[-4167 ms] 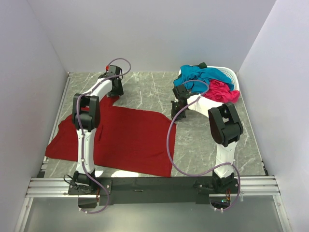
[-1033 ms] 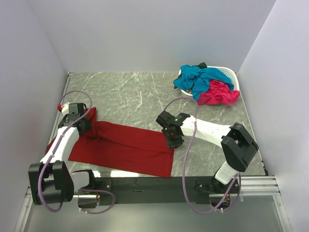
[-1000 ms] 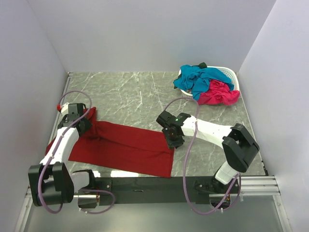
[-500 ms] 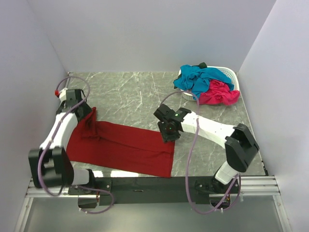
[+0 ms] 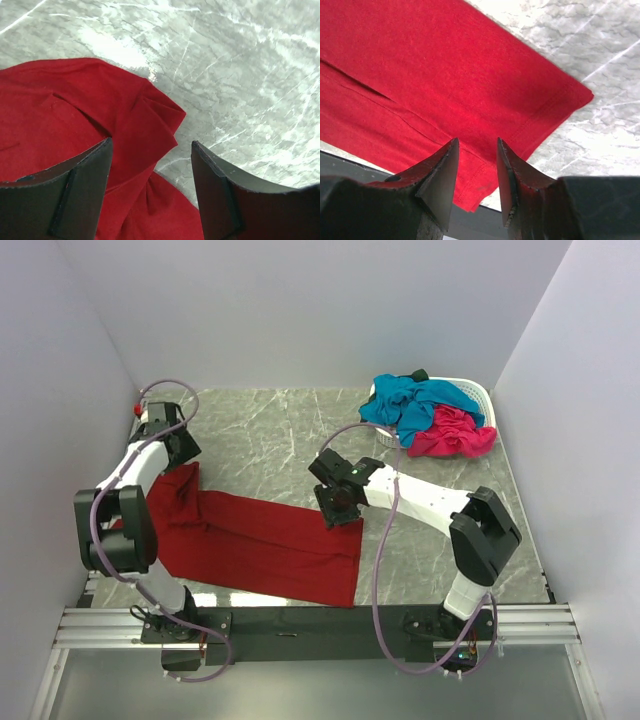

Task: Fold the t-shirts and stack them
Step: Fold the tshirt

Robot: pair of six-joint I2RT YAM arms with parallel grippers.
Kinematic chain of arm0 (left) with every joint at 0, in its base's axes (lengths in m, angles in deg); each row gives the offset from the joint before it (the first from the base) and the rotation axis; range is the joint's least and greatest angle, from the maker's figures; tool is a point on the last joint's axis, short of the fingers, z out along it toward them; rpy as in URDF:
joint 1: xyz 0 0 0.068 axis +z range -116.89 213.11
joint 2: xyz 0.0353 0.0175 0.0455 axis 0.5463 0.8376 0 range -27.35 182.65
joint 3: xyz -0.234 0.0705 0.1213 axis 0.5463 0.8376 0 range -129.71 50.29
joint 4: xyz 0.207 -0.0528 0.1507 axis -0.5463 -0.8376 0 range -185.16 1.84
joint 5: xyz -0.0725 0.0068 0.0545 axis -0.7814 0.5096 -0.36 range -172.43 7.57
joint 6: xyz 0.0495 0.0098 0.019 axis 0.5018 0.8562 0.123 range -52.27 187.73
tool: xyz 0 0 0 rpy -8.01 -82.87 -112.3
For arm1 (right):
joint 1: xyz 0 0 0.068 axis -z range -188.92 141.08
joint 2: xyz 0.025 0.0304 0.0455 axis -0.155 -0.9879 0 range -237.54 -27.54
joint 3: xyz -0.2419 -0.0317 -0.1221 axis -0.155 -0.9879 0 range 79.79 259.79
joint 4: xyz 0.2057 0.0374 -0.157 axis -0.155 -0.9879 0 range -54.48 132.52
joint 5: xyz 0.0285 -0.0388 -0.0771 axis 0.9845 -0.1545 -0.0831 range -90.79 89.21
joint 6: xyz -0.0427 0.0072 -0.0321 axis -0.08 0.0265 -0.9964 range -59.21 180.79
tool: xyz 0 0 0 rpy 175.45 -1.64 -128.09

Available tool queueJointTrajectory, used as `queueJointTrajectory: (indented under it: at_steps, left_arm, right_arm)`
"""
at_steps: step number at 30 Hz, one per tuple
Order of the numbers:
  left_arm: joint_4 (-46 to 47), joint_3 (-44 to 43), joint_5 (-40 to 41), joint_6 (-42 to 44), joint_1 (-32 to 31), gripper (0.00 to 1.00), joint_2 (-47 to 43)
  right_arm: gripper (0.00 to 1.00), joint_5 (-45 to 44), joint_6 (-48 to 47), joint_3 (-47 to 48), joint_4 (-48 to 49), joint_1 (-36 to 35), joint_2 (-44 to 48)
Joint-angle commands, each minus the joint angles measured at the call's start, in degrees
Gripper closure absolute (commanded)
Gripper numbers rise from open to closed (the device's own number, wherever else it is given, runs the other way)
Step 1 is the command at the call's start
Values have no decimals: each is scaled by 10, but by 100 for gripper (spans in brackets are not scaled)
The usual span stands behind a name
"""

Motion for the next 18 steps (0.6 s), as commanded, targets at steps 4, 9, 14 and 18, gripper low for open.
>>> queueJointTrajectory:
  at_steps: [4,9,14,18]
  left_arm:
    - [-4,-49,-3,38,-15,31,45]
    - [-13,-56,3,50,-26,34,64]
    - [-21,-65,-1,53,-27,41,87]
    - [-24,-63,8,53,-27,64,83]
  right_arm:
    - [57,8,-12,11,19,0,-19]
    - [57,20,-13,9,22,2,-22]
    - [57,21,-13,8,22,1,-23]
    - [57,20,-12,4,22,2,-21]
